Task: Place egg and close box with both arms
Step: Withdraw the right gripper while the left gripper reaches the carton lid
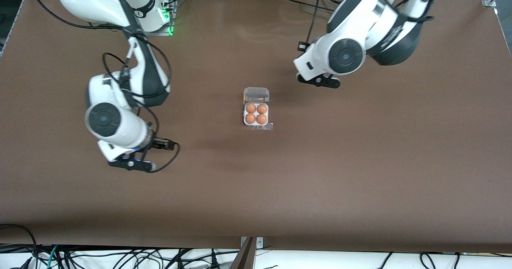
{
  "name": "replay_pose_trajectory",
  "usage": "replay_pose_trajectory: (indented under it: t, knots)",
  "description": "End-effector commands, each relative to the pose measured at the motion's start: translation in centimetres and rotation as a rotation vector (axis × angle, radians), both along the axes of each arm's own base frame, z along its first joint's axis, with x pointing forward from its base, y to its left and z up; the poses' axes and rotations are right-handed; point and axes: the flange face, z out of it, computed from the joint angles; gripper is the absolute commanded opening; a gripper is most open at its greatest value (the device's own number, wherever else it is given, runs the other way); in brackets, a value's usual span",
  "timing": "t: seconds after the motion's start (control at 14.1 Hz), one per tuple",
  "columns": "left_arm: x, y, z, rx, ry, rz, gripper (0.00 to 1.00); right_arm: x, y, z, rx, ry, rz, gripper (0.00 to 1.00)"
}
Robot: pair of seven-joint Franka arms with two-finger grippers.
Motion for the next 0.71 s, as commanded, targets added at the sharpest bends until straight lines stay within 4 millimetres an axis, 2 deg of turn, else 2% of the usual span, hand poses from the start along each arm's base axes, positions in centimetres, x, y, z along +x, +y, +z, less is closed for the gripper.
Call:
replay_pose_trajectory:
  t: [0.0,0.07,0.14,0.42,0.5,0.64]
  knots:
    - [-0.7,-3.0,-3.0,-0.017,0.074,-0.005,0.15,-2.4,-6.4,2.8,0.045,0.021,0.045,1.0]
    - [-1.3,-4.7,-3.9,-0.031,0.08,-0.014,0.15,-3.2,-9.0,5.0,0.058,0.01,0.072,1.0]
    - [-1.5,-6.0,-4.9,-0.029,0.076,-0.007,0.15,-4.4,-10.5,7.5,0.071,-0.012,0.104,1.0]
    - [-2.6,-11.0,-7.7,0.002,0.023,0.078,0.13,-9.9,-15.6,17.2,0.093,-0.09,0.046,1.0]
    - [-2.9,-11.9,-8.4,-0.002,0.006,0.086,0.13,-11.2,-16.7,18.6,0.094,-0.064,0.029,1.0]
    - [-3.5,-13.7,-10.6,0.012,-0.013,0.119,0.13,-13.2,-17.2,21.1,0.098,-0.045,0.013,1.0]
